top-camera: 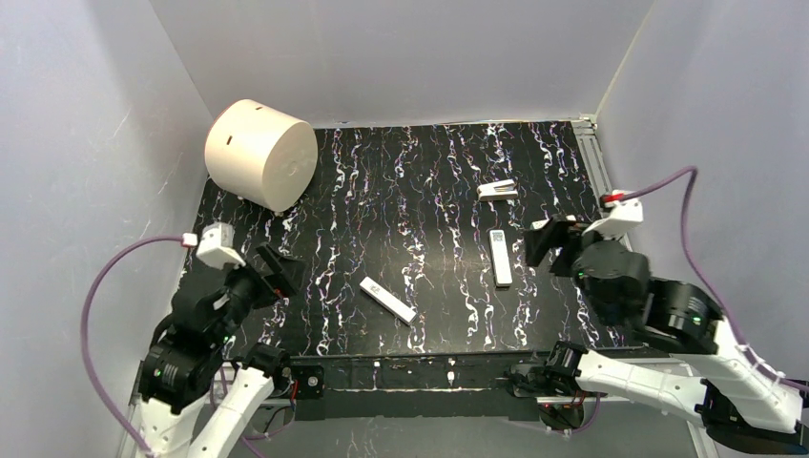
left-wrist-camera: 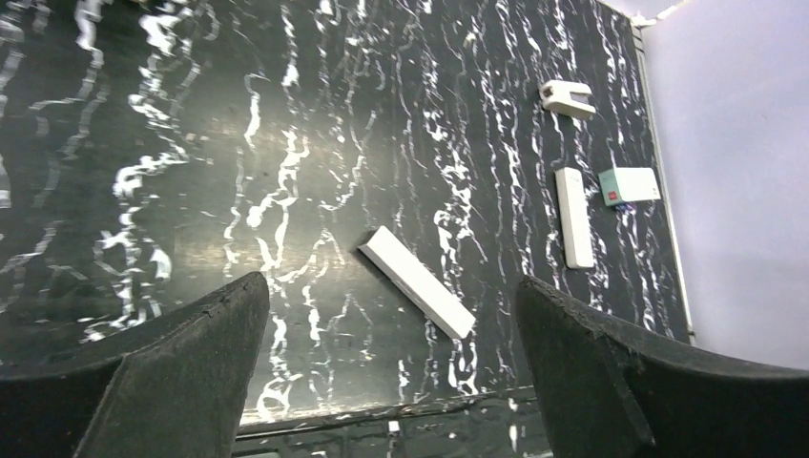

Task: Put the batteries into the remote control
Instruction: Reset both arms

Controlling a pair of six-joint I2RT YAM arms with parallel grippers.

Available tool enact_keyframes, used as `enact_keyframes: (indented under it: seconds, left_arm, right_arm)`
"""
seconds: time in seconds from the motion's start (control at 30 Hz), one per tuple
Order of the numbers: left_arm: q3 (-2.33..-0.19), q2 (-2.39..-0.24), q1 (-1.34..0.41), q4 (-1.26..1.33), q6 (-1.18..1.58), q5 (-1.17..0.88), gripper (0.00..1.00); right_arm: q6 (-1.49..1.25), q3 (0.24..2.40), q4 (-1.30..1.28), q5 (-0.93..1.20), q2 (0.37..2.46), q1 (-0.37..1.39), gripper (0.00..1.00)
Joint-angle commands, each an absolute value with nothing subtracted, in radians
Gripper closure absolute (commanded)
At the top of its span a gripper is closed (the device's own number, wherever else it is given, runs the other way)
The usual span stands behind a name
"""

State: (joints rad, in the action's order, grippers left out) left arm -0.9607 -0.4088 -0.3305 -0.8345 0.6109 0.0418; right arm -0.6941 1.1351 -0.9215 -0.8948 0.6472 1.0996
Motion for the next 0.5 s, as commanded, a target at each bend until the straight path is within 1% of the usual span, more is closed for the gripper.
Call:
enact_keyframes:
  seconds: [0.0, 0.03, 0.2, 0.37, 0.47]
  left_arm:
    - [-1.044, -0.351, -0.333, -0.978, 0.513, 0.205, 0.02]
    - [-1.062, -0.335, -0.334, -0.991, 0.503, 0.228, 0.02]
    - [-1.171, -0.279, -0.334, -1.029, 0.445, 0.281, 0.01]
    - [-1.282, -0.260, -0.333, -1.074, 0.408, 0.315, 0.02]
    - [-1.306, -0.259, -0.334, -1.086, 0.402, 0.306, 0.01]
  right_arm:
    - [-0.438, 1.259, -0.979, -1.010, 0.629, 1.097, 0.03]
    - [-0.401, 1.285, -0.972, -1.008, 0.629, 1.096, 0.02]
    - [-0.285, 1.388, -0.953, -1.025, 0.635, 1.097, 0.01]
    - [-0.226, 1.450, -0.933, -1.049, 0.634, 1.097, 0.01]
    - [-0.212, 1.466, -0.919, -1.065, 0.627, 1.095, 0.01]
